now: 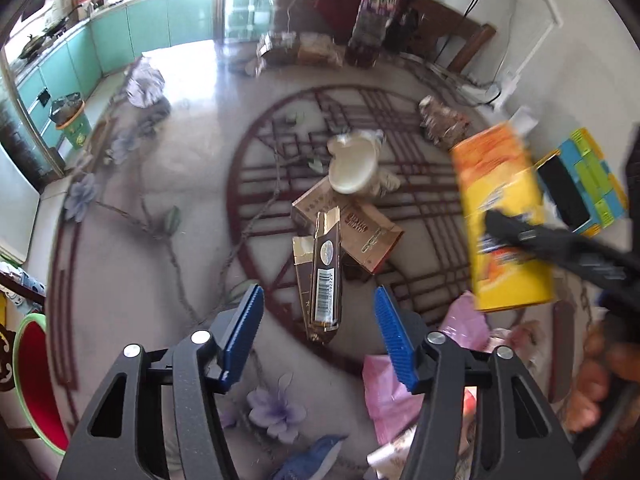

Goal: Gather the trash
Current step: 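Grasp the brown snack box with the left gripper while the right grasps the yellow chip box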

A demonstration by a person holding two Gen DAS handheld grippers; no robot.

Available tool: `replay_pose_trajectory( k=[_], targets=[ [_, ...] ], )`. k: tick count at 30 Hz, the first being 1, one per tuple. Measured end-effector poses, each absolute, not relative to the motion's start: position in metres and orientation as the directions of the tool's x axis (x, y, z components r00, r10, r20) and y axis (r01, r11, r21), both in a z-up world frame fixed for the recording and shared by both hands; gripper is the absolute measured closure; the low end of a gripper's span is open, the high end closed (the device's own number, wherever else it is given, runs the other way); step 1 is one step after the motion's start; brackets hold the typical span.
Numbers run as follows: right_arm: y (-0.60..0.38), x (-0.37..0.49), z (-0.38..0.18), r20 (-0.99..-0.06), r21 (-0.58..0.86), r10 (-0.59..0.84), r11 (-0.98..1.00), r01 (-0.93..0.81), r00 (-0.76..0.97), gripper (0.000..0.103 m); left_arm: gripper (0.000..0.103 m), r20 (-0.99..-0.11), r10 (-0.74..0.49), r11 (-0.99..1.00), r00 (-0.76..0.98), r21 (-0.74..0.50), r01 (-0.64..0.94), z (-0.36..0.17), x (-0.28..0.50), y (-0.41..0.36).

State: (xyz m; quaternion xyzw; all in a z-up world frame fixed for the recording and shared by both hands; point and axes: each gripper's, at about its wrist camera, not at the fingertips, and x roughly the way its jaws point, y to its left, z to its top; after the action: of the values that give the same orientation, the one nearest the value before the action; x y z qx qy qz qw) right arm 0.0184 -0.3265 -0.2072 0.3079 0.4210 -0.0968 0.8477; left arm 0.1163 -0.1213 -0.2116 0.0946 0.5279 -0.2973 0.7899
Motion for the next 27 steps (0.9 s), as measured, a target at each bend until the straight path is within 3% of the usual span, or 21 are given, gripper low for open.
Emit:
replay_pose_trajectory(
  k=[2,3,5,6,27],
  targets=[
    [-0.330,0.014,-0.199,-0.767,0.434,0.085,0.798,0.417,0.636,0.065,0.053,-0.903,-0.361,0.809,0.234,-0.179,0.560,-0.225,0.123,-0.131],
    [-0.332,0.018,-0.198,-0.767,0.431,0.082,0.800,0.417,0.636,0.065,0.059,-0.910,-0.355,0.811,0.214,-0.185,0.555,-0.233,0.126,-0.136],
    [-0.332,0.015,-0.198,-0.770,0.429,0.081,0.800,0.419,0.632,0.065,0.085,-0.919,-0.348,0.810,0.185,-0.195,0.554,-0.244,0.129,-0.140],
    [-0.333,0.017,-0.197,-0.770,0.432,0.085,0.798,0.419,0.632,0.065,0.086,-0.920,-0.352,0.807,0.171,-0.206,0.553,-0.247,0.130,-0.141],
    [-0.269,0.013,-0.130,-0.691,0.392,0.088,0.880,0.269,0.718,0.065,0.087,-0.777,-0.449,0.819,0.442,-0.160,0.551,-0.113,0.085,-0.061]
  ],
)
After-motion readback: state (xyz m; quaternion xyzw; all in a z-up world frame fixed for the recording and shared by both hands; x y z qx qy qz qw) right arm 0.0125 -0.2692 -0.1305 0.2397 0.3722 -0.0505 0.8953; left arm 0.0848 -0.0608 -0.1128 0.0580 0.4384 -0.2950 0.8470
